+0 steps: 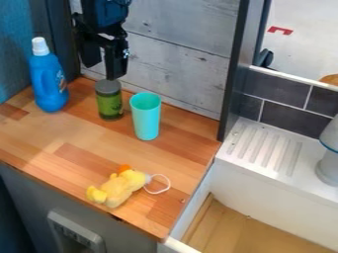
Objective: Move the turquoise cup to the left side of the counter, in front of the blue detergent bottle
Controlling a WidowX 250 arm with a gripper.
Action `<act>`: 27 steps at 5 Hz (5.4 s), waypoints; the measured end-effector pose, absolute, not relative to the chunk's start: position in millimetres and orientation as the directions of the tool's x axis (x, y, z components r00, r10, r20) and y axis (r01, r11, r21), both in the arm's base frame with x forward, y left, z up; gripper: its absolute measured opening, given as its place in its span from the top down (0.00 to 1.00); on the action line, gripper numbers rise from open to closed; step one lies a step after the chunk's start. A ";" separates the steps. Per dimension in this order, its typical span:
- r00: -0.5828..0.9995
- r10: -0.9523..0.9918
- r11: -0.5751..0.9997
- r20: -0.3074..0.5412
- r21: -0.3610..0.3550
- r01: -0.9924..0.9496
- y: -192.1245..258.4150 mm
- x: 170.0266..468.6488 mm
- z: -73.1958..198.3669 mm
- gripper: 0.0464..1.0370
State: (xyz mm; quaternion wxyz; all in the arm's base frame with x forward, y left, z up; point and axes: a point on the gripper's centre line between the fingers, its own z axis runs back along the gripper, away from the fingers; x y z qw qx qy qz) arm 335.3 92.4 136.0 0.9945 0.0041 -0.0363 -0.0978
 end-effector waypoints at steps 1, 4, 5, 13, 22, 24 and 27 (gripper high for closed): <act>0.980 -0.194 0.981 0.039 -0.003 0.194 91.9 334.2 123.6 0.03; 0.977 -0.191 0.982 0.097 0.030 0.189 86.1 368.8 93.9 0.03; 0.982 -0.170 0.985 0.076 0.017 0.169 83.9 378.5 81.7 0.03; 0.987 -0.150 0.986 0.052 -0.065 0.153 70.8 360.3 101.5 0.93; 0.954 0.277 0.961 -0.116 0.025 -0.276 236.9 268.6 40.3 0.94; 0.960 0.272 0.961 -0.062 -0.024 -0.274 243.8 260.8 39.1 0.70; 0.971 0.208 0.978 0.118 0.002 -0.210 217.4 283.0 125.9 0.03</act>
